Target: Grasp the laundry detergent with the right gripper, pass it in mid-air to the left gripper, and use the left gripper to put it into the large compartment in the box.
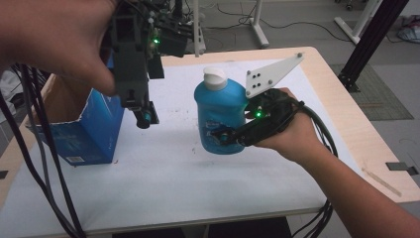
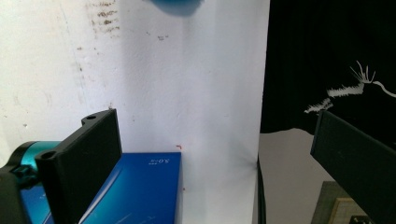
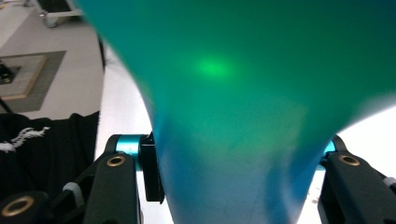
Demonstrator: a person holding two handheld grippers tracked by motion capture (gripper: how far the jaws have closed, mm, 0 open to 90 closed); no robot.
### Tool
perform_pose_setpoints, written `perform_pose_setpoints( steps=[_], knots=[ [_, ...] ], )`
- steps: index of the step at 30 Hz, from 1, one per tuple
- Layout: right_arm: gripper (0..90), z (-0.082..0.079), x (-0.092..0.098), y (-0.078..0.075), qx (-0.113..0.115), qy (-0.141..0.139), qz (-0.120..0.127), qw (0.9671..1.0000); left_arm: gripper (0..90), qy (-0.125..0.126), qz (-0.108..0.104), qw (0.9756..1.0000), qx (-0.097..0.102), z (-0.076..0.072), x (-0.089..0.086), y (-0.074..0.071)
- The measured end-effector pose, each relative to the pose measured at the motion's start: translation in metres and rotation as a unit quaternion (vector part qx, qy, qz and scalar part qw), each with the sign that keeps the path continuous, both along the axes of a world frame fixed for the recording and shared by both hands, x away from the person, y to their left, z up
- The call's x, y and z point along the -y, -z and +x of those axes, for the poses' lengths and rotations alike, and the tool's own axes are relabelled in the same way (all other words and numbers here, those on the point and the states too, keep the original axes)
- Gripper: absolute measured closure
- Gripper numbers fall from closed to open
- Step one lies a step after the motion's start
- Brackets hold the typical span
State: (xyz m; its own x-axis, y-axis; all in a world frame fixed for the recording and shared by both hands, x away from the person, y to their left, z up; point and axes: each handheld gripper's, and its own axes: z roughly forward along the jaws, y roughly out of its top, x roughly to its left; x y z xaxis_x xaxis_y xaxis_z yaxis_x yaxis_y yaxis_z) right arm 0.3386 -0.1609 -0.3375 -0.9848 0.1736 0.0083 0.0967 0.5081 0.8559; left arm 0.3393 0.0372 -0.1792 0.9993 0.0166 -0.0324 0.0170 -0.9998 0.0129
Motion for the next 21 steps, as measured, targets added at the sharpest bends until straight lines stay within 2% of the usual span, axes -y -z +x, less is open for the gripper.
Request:
perform_pose_setpoints(
  steps=[4,10,21],
  knots=[
    [45.0,-0.001,-0.013,0.0,0.0,-0.016,-0.002,0.9999,1.8,-0.002,0.002,1.0,0.005,0.0,0.004,0.003],
    [45.1,-0.002,-0.031,-0.001,-0.003,-0.039,0.009,0.9992,1.8,-0.012,0.003,0.9999,0.006,0.002,0.008,0.008],
    [45.1,-0.001,-0.048,-0.002,-0.001,-0.051,0.017,0.9986,1.8,-0.002,0.003,1.0,0.007,0.001,0.015,0.013]
  ],
)
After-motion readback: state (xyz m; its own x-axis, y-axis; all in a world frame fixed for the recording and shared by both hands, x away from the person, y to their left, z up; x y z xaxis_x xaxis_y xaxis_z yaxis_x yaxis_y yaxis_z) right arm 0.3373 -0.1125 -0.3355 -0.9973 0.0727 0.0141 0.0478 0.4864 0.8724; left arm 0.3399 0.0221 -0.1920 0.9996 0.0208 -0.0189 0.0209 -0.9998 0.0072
